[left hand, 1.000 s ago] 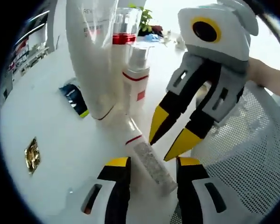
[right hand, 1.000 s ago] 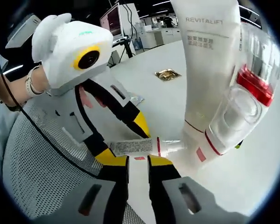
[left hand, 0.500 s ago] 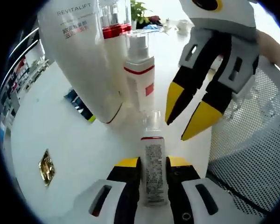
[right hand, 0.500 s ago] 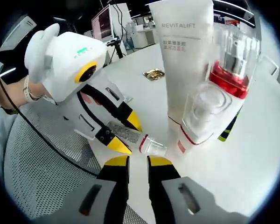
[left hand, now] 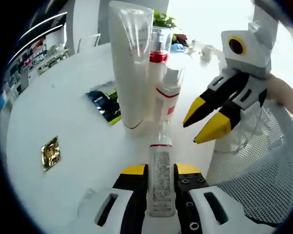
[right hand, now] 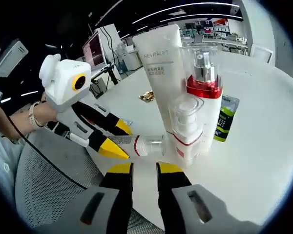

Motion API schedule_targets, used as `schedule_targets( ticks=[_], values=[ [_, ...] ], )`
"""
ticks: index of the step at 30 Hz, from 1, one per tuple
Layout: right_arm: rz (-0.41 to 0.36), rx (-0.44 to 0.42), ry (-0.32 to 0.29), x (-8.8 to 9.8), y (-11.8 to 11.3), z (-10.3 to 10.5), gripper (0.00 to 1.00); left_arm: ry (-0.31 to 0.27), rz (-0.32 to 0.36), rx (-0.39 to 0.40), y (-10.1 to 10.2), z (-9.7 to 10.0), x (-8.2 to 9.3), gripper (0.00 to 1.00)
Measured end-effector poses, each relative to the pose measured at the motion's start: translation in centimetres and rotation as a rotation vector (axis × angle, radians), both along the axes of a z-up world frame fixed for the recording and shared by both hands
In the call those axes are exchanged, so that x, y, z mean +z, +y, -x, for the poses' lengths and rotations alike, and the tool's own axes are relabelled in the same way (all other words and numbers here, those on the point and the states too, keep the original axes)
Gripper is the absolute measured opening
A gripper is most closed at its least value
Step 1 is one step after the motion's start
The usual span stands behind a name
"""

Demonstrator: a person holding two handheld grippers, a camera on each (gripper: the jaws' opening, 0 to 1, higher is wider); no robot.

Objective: Arrange the skincare products in the storage area until every visible bottle or jar stands upright without overlapping.

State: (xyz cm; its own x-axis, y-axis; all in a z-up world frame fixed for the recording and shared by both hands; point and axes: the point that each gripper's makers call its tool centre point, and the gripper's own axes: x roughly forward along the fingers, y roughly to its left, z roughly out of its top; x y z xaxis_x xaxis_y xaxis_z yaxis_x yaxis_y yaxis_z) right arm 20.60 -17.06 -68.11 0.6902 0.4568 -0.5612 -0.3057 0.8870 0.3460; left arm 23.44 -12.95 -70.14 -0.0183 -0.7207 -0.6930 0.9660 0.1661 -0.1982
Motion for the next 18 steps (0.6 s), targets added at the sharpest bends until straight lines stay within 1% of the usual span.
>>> schedule_targets(
  ticks=[2, 3, 4, 5, 6, 8, 9, 10, 11, 12, 13, 14, 16, 17, 18],
  values=[
    [-0.075, -0.047, -0.034, 0.9, 0.2, -0.4, 0.19, -0.004, 0.015, 0.018, 0.5, -0.2, 0.7, 0.16],
    [-0.107, -0.061, -0.036, 1.1, 0.4, -0.5, 0.2, 0.004, 0.035, 0.028, 0.4, -0.2, 1.0, 0.16],
    [-0.137, -0.076, -0.046, 1.4, 0.5, -0.7, 0.2, 0.041, 0.075, 0.062, 0.3, -0.1, 1.7, 0.16],
    [-0.166, -0.09, -0.052, 1.6, 0.5, -0.8, 0.22, 0.054, 0.093, 0.067, 0.4, 0.0, 2.0, 0.16],
    [-0.21, -0.112, -0.046, 1.8, 0.6, -0.9, 0.24, 0.064, 0.125, 0.074, 0.4, 0.1, 2.7, 0.16],
    [-0.247, -0.139, -0.072, 2.3, 0.5, -1.3, 0.27, 0.059, 0.13, 0.079, 0.9, 0.2, 3.2, 0.16],
    [-0.302, -0.142, -0.087, 2.9, 0.9, -1.4, 0.26, 0.059, 0.159, 0.08, 0.9, 0.3, 3.8, 0.16],
    [-0.348, -0.168, -0.094, 3.4, 0.8, -1.6, 0.26, 0.08, 0.175, 0.089, 0.9, 0.5, 4.1, 0.16],
    [-0.415, -0.191, -0.123, 4.2, 0.7, -2.0, 0.26, 0.103, 0.196, 0.09, 1.0, 0.7, 4.5, 0.16],
    [-0.476, -0.21, -0.132, 4.7, 0.7, -2.2, 0.26, 0.114, 0.218, 0.091, 0.9, 0.8, 4.8, 0.16],
    [-0.553, -0.225, -0.142, 5.4, 0.9, -2.3, 0.25, 0.123, 0.258, 0.079, 0.6, 1.1, 5.4, 0.16],
    [-0.595, -0.23, -0.145, 5.7, 1.0, -2.4, 0.26, 0.134, 0.273, 0.073, 0.6, 1.3, 5.7, 0.16],
    [-0.637, -0.216, -0.174, 6.3, 1.3, -2.5, 0.25, 0.17, 0.33, 0.067, 0.1, 1.6, 6.9, 0.16],
    [-0.678, -0.227, -0.183, 6.7, 1.3, -2.6, 0.24, 0.19, 0.362, 0.062, -0.2, 1.8, 7.5, 0.16],
    [-0.714, -0.233, -0.197, 7.2, 1.2, -2.6, 0.24, 0.192, 0.378, 0.052, -0.3, 1.9, 7.8, 0.16]
  ],
)
